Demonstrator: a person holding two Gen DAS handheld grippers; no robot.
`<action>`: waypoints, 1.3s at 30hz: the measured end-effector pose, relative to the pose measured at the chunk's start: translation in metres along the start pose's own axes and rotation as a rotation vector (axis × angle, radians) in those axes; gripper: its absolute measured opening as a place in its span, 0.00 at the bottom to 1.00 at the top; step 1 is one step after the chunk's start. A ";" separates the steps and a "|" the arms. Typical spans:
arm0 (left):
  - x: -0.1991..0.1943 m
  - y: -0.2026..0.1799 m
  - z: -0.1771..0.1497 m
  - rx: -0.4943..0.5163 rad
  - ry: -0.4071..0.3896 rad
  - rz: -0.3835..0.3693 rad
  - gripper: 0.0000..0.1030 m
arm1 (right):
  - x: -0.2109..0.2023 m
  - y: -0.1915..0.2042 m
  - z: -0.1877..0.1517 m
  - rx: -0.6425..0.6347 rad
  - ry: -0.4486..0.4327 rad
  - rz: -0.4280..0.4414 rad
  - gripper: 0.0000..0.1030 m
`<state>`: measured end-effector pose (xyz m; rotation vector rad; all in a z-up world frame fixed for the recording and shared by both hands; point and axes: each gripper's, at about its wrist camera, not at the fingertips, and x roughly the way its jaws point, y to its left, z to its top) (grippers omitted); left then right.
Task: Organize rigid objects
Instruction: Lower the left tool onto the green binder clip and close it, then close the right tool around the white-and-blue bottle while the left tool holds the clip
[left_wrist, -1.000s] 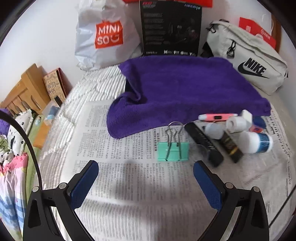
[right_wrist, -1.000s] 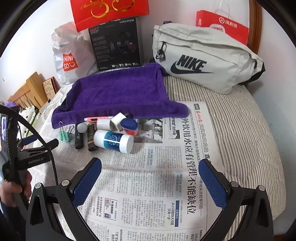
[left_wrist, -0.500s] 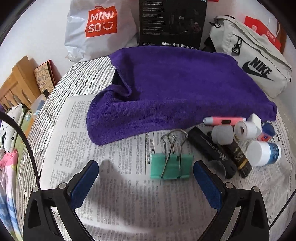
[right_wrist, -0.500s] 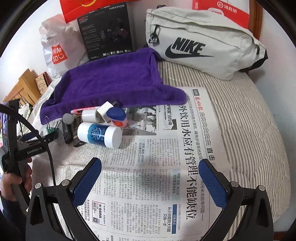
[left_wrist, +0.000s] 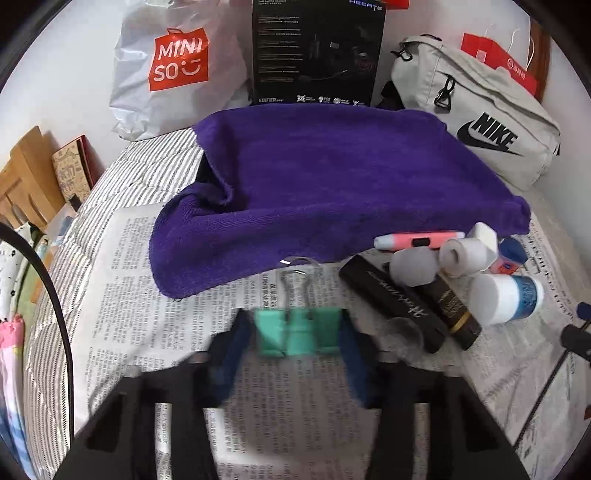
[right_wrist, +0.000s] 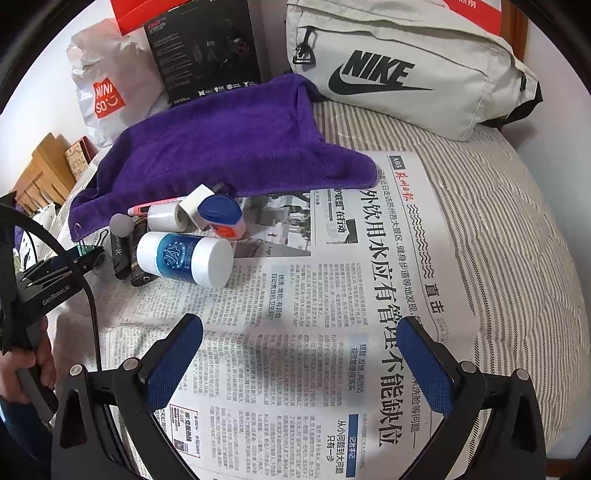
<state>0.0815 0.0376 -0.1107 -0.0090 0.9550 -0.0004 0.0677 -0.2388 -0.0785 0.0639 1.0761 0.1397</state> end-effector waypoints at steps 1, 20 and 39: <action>0.000 0.000 0.001 -0.001 0.002 -0.006 0.38 | 0.001 0.000 0.001 0.000 0.000 0.003 1.00; -0.005 0.014 -0.003 -0.010 0.005 -0.062 0.38 | 0.032 0.066 0.035 0.012 0.017 0.056 1.00; -0.011 0.013 -0.010 -0.008 -0.004 -0.062 0.38 | 0.043 0.060 0.030 0.030 0.010 -0.043 1.00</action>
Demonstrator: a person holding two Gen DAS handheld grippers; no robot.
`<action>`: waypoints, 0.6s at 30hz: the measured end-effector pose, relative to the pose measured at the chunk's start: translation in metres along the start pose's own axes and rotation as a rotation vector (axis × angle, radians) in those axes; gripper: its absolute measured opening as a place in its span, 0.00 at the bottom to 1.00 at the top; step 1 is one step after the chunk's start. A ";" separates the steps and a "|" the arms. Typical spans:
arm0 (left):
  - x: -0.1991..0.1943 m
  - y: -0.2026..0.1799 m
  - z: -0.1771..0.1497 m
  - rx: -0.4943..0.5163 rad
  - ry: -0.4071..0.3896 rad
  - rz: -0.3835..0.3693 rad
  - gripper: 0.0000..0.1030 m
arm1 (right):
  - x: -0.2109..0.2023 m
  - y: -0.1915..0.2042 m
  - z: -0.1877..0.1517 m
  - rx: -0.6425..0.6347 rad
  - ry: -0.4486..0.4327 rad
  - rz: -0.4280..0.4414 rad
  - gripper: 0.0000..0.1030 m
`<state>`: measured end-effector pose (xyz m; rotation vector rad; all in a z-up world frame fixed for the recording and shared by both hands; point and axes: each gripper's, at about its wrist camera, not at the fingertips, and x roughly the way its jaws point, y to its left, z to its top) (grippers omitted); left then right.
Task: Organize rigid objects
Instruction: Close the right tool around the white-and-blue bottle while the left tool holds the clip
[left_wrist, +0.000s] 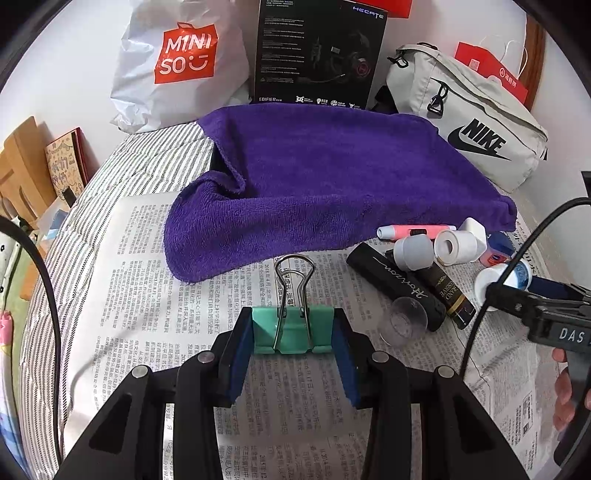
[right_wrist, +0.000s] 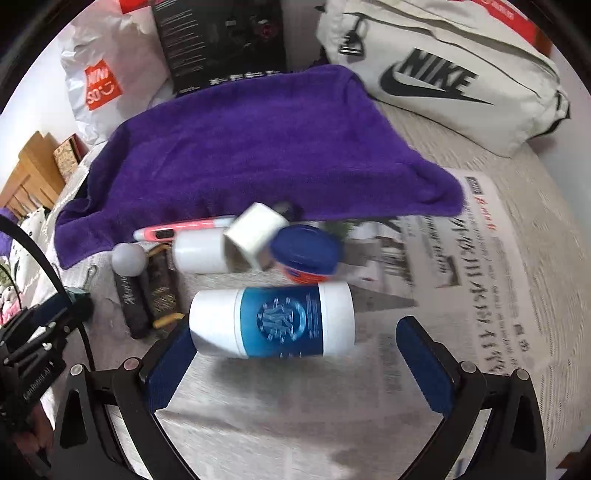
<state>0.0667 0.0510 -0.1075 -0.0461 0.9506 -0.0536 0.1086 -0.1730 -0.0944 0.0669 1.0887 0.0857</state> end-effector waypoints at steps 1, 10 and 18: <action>0.000 0.000 0.000 0.001 -0.001 0.004 0.38 | 0.001 -0.003 0.000 0.010 0.000 0.014 1.00; 0.002 0.001 0.002 -0.017 -0.003 0.012 0.38 | 0.006 0.009 0.003 -0.062 -0.065 0.032 0.75; 0.000 0.005 0.002 -0.028 0.014 -0.001 0.38 | -0.009 -0.006 -0.001 -0.074 -0.054 0.057 0.74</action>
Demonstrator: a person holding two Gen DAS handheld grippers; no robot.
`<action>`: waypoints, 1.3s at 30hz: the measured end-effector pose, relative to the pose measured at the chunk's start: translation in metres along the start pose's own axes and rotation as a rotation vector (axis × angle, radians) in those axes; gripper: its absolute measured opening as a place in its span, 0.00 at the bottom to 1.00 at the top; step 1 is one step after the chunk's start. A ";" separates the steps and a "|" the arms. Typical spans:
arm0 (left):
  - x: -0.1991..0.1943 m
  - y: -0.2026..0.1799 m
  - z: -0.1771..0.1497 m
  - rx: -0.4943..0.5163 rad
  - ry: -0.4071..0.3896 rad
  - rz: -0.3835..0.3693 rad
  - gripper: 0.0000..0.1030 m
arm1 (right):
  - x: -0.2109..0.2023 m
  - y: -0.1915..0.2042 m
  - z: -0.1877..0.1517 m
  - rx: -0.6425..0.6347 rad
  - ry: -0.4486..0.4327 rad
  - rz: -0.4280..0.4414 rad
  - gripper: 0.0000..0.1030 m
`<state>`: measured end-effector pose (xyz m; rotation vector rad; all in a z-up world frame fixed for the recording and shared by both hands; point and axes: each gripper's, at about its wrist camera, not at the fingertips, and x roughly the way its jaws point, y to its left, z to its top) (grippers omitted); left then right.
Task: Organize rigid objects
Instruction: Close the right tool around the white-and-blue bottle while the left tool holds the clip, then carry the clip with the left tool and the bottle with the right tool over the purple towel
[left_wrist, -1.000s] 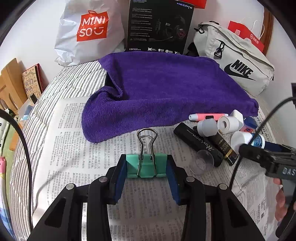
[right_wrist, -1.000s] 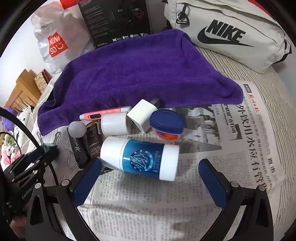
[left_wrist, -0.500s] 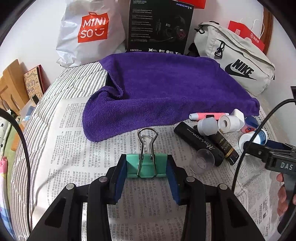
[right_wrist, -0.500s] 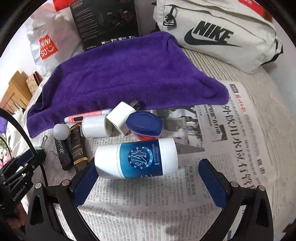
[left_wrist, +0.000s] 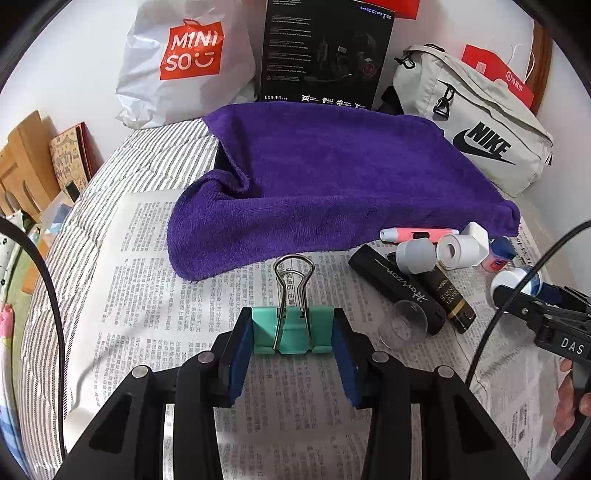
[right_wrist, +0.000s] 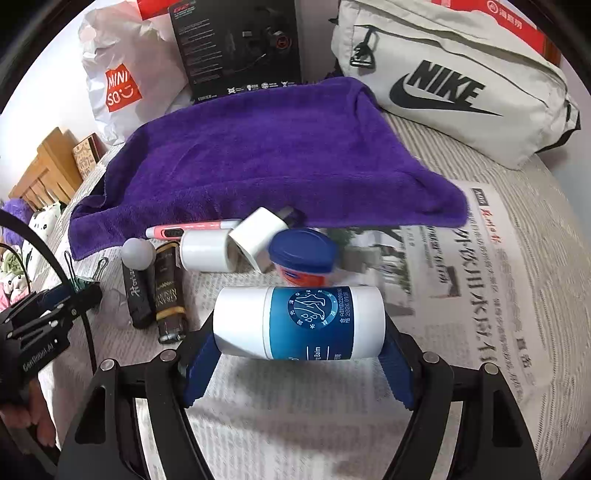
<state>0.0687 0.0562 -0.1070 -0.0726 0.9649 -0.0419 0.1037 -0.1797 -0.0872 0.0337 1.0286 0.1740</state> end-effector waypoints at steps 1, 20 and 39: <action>-0.001 0.002 -0.001 -0.007 0.000 -0.005 0.38 | -0.003 -0.002 0.000 0.000 -0.002 -0.001 0.74; -0.072 0.023 -0.004 -0.066 -0.083 -0.046 0.38 | -0.046 0.002 -0.021 -0.018 -0.032 0.050 0.74; -0.101 0.016 0.061 -0.031 -0.130 -0.034 0.38 | -0.084 0.000 0.031 -0.042 -0.075 0.080 0.74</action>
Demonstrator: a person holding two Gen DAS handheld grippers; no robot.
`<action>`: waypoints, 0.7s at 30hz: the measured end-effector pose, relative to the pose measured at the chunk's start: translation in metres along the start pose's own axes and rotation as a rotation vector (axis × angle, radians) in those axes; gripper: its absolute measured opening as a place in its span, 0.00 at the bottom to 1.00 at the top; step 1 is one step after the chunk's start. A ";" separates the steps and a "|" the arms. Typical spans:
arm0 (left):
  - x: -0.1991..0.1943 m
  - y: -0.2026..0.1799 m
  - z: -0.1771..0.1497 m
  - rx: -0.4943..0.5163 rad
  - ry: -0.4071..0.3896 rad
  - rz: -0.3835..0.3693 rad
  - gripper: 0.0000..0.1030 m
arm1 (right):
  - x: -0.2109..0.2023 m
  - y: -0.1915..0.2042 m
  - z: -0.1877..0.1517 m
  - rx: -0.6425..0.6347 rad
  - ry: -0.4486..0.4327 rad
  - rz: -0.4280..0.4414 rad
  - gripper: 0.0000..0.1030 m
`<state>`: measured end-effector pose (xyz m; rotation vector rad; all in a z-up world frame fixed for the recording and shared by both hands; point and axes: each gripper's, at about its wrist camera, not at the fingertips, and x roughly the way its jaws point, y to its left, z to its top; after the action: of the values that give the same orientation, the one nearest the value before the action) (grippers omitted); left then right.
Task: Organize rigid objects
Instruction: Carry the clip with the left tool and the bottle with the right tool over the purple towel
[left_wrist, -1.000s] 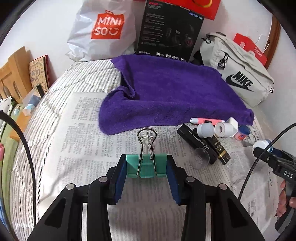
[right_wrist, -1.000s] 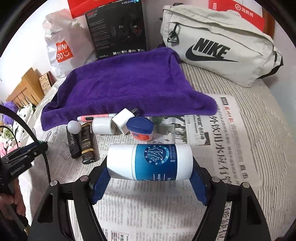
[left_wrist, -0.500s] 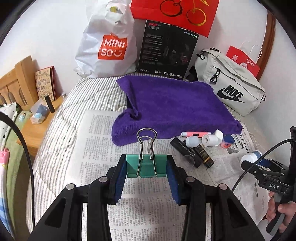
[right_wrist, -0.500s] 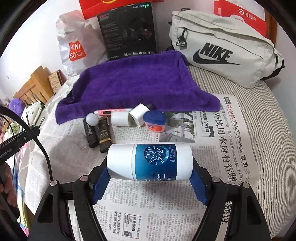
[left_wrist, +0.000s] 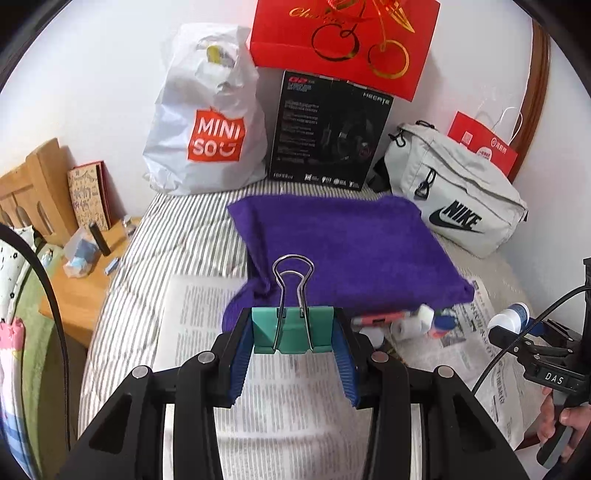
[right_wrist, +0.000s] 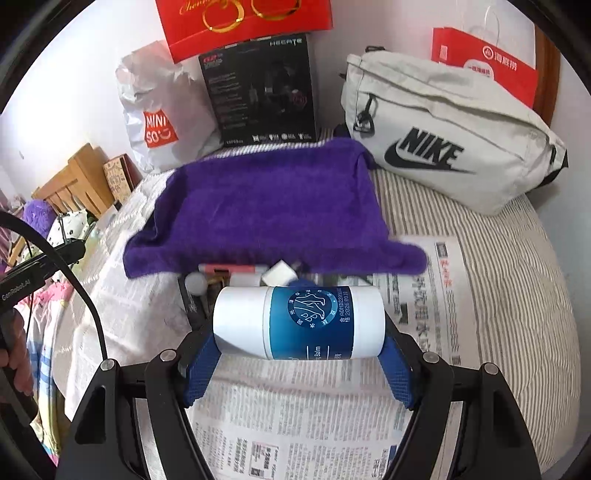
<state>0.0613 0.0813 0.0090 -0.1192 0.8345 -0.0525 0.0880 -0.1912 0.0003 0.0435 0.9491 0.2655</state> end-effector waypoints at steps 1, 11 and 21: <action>0.000 -0.001 0.005 0.003 -0.004 0.000 0.38 | 0.000 0.000 0.005 -0.001 -0.004 0.006 0.74; 0.026 -0.010 0.049 0.013 -0.018 -0.010 0.38 | 0.022 -0.007 0.059 -0.019 -0.013 0.036 0.74; 0.097 -0.008 0.068 0.017 0.054 0.018 0.38 | 0.081 -0.021 0.097 -0.034 0.029 0.032 0.74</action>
<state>0.1767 0.0697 -0.0164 -0.0948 0.8884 -0.0458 0.2151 -0.1840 -0.0107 0.0239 0.9735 0.3123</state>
